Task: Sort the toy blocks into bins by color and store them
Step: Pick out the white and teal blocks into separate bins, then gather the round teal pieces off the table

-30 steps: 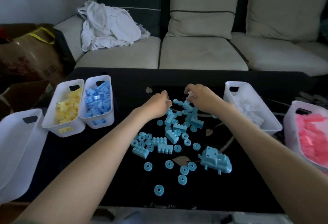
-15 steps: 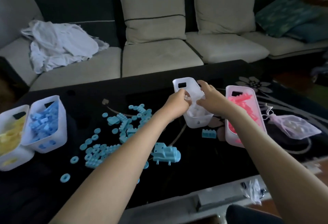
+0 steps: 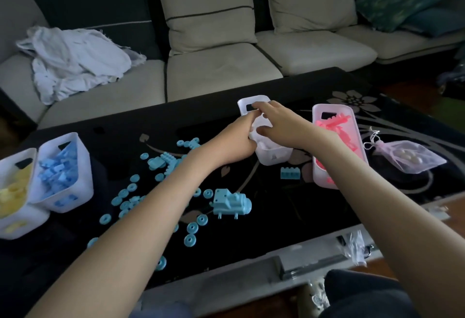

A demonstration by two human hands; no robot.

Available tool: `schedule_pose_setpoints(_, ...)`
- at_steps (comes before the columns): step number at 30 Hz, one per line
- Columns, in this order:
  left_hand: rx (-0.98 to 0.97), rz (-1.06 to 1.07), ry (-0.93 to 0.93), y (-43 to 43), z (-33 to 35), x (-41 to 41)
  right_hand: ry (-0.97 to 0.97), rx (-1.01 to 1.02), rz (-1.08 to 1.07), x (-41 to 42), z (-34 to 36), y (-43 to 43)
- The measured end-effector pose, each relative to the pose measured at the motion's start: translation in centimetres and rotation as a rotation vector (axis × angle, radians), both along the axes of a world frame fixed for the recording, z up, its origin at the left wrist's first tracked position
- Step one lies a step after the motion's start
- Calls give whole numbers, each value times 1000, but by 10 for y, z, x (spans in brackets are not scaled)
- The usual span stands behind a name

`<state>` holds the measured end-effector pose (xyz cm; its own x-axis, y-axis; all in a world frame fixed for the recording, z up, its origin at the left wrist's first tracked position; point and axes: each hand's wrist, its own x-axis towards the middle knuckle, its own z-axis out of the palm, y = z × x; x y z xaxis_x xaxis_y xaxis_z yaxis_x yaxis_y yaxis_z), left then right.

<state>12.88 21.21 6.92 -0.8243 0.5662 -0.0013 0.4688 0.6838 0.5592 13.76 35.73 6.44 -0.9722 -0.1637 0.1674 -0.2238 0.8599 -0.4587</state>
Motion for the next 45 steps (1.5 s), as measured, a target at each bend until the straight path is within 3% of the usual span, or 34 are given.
schedule_pose_setpoints(6,-321,-28,-84,-82,-12,31,-19,6,142,33,-7,-47)
schedule_pose_setpoints(11,-493,54,-209,-153,-26,53,-323,240,314,53,-37,-88)
schedule_pose_setpoints(15,-428,184,-137,-195,-28,61,-369,353,290,53,-50,-94)
schedule_pose_setpoints(23,-355,425,-54,-257,-24,78,-231,314,236,30,-23,-143)
schedule_pose_setpoints(28,-354,854,153,-330,-8,95,-259,210,318,26,-2,-205)
schedule_pose_setpoints(32,-99,1199,309,-404,-7,120,-77,-30,434,48,10,-296)
schedule_pose_setpoints(34,-141,1379,214,-433,-13,134,-82,-145,537,64,13,-346)
schedule_pose_setpoints(36,-102,1448,-20,-449,-22,144,-124,-244,595,78,12,-390)
schedule_pose_setpoints(41,266,1312,-300,-458,-26,162,-155,-457,631,98,-1,-466)
schedule_pose_setpoints(45,430,1263,-450,-443,-12,165,-77,-167,585,98,-15,-478)
